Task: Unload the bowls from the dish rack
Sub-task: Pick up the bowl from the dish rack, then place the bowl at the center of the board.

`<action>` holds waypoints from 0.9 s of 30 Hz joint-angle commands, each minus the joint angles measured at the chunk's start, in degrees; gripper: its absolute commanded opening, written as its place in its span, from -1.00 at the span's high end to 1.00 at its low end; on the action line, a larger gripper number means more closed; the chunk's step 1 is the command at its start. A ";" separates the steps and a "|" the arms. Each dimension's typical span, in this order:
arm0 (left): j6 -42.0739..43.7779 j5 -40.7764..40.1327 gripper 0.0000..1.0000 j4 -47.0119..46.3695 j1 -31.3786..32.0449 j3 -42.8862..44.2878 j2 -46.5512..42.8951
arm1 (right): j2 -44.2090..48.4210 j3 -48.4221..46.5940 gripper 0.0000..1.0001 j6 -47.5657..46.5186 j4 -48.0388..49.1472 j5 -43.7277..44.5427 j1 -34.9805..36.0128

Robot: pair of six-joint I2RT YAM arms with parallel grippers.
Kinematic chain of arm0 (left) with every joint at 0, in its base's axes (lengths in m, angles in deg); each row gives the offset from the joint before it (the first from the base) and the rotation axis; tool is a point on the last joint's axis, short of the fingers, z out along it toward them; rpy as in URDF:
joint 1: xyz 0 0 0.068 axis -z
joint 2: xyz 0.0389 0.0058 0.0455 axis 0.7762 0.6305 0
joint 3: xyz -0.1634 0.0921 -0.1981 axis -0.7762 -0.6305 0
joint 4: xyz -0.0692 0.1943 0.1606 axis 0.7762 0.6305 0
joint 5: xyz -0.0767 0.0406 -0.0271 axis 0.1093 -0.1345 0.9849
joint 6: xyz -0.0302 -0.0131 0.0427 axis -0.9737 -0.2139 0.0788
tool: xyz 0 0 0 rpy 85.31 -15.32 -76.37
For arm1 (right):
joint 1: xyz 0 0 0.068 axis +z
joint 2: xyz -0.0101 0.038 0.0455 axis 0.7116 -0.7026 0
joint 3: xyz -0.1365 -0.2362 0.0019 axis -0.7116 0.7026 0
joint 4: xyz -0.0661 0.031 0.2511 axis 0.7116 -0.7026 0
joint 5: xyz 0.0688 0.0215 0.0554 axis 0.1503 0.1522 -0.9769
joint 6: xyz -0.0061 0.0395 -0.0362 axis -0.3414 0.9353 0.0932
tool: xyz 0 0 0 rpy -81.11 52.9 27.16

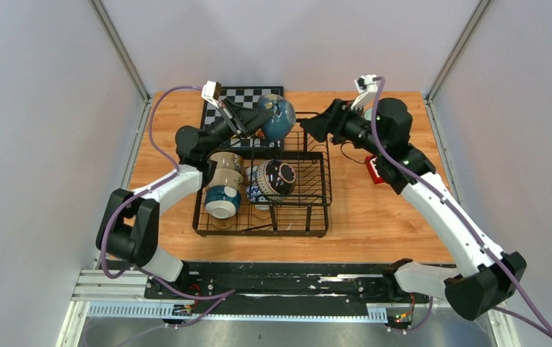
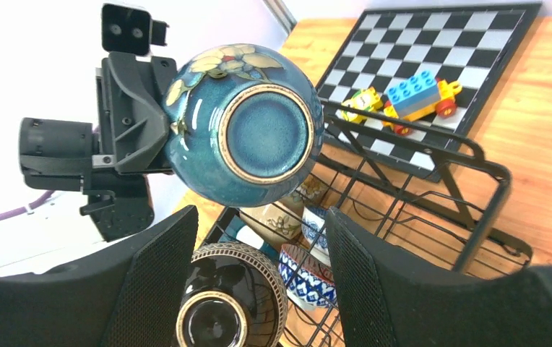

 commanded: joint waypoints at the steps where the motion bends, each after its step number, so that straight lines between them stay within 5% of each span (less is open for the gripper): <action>1: -3.64 -2.36 1.00 -9.53 0.27 4.68 1.13 | 4.37 -0.02 -0.38 -0.13 -1.25 -1.26 -2.25; 13: 0.02 0.28 1.00 -0.46 1.43 14.19 -1.62 | 23.74 8.94 -0.41 -2.38 -6.27 6.81 -2.24; 18: 17.13 0.68 1.00 23.57 2.87 15.39 -11.07 | 31.28 9.69 -0.43 -4.98 -11.55 8.40 -2.25; 23: 58.36 -15.39 1.00 68.84 14.83 25.30 -21.34 | 33.00 6.66 -0.43 -7.74 -19.00 7.71 -2.30; 27: 63.97 -20.76 1.00 79.01 18.81 29.38 -24.15 | 34.42 6.21 -0.43 -8.45 -20.93 7.86 -2.24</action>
